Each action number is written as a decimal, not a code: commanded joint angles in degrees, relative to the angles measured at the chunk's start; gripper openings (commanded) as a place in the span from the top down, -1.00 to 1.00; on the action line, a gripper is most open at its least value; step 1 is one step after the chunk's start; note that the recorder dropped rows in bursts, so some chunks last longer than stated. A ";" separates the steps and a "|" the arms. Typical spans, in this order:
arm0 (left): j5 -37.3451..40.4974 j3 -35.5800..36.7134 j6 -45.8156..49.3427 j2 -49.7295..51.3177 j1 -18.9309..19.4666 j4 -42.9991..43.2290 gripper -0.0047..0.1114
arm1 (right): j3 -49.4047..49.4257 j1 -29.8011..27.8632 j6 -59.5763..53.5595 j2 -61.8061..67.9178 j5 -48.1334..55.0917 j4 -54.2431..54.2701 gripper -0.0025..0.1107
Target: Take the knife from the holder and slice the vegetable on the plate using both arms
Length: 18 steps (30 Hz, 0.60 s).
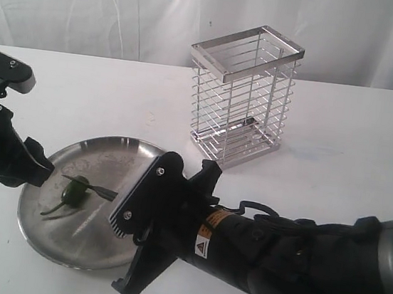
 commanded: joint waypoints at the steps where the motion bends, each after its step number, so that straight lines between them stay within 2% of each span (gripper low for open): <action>1: 0.67 0.33 -0.52 -0.48 0.21 -0.07 -0.17 | -1.09 0.16 -1.47 0.89 0.54 0.10 0.96; 18: 0.94 0.33 -0.52 -0.48 0.21 -0.07 -0.17 | -1.57 0.16 -1.59 0.61 -5.18 1.23 0.96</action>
